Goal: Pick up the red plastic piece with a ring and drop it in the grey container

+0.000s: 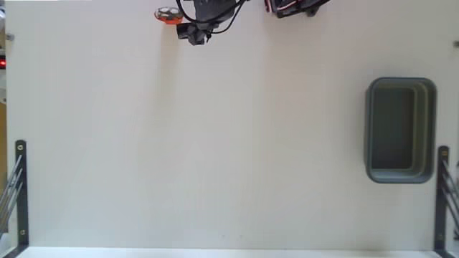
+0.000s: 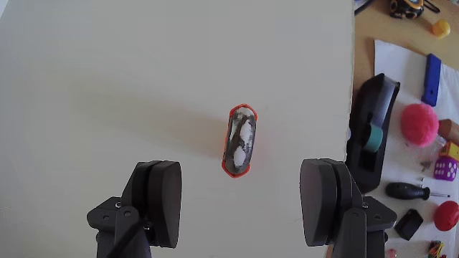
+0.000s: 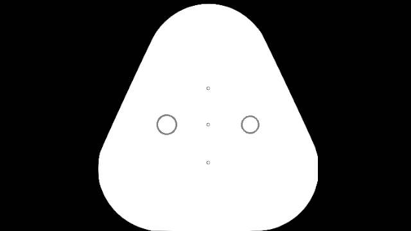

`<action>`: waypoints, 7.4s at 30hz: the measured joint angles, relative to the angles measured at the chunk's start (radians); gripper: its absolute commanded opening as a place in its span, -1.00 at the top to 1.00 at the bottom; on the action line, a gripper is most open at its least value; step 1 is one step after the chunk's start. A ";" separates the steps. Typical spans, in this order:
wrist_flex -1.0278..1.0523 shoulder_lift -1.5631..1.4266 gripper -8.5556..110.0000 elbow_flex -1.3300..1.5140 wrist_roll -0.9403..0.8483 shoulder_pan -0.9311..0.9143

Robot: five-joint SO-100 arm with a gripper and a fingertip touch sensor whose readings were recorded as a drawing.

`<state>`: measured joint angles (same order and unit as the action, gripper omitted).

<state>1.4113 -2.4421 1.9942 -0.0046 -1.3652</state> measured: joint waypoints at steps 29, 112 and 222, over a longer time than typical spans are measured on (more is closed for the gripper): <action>-0.002 -0.012 -1.00 0.067 0.002 -0.002; -0.367 0.161 -1.00 0.265 0.000 -0.002; -0.569 0.156 -1.00 0.456 0.000 -0.002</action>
<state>0.8422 -2.2856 2.4498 -0.0046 -1.3668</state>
